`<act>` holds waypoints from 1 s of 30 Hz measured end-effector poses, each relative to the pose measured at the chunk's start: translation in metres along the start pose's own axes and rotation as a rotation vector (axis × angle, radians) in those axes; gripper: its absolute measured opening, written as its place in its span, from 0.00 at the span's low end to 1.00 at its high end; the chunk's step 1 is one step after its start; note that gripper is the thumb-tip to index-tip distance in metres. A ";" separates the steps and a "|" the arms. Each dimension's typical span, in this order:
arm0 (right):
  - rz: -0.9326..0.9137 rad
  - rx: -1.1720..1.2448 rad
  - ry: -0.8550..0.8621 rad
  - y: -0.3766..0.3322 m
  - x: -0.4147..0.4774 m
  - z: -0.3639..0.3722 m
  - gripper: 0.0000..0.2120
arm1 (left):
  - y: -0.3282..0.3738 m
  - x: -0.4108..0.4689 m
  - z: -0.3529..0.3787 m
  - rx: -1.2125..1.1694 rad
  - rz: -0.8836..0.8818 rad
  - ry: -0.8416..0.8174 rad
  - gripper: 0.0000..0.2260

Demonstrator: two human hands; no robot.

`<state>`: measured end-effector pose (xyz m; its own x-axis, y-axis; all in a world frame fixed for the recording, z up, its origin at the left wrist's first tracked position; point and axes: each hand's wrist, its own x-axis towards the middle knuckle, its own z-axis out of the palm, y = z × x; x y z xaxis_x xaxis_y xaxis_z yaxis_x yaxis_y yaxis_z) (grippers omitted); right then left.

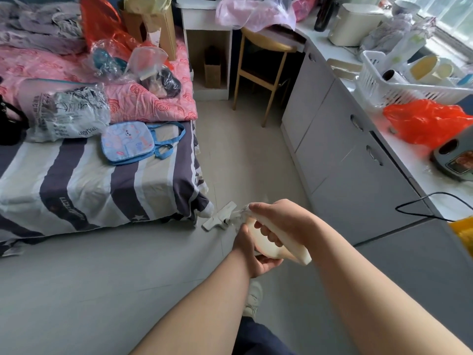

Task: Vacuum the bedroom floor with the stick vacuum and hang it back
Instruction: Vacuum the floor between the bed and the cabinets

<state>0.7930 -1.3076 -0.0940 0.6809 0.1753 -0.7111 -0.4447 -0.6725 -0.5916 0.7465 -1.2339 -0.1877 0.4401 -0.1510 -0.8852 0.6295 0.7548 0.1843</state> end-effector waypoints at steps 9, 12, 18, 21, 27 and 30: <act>0.055 0.063 0.045 0.018 -0.045 0.028 0.19 | -0.026 -0.024 -0.039 0.064 -0.091 -0.047 0.20; 0.064 0.048 0.065 0.024 -0.057 0.031 0.17 | -0.038 -0.029 -0.040 0.096 -0.088 -0.080 0.17; 0.068 0.050 0.055 0.044 -0.076 0.025 0.17 | -0.066 -0.036 -0.038 0.118 -0.092 -0.091 0.16; 0.036 0.073 0.060 0.061 -0.084 0.021 0.18 | -0.086 -0.033 -0.038 0.066 -0.088 -0.070 0.21; -0.007 0.235 0.100 0.094 -0.088 0.024 0.17 | -0.117 -0.042 -0.038 -0.097 -0.003 -0.018 0.19; -0.001 0.312 0.102 0.097 -0.080 0.032 0.17 | -0.117 -0.040 -0.045 -0.116 0.006 0.010 0.19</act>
<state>0.6767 -1.3637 -0.1061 0.7291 0.0918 -0.6782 -0.5902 -0.4172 -0.6911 0.6269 -1.2874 -0.1934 0.4368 -0.1397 -0.8886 0.5479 0.8248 0.1397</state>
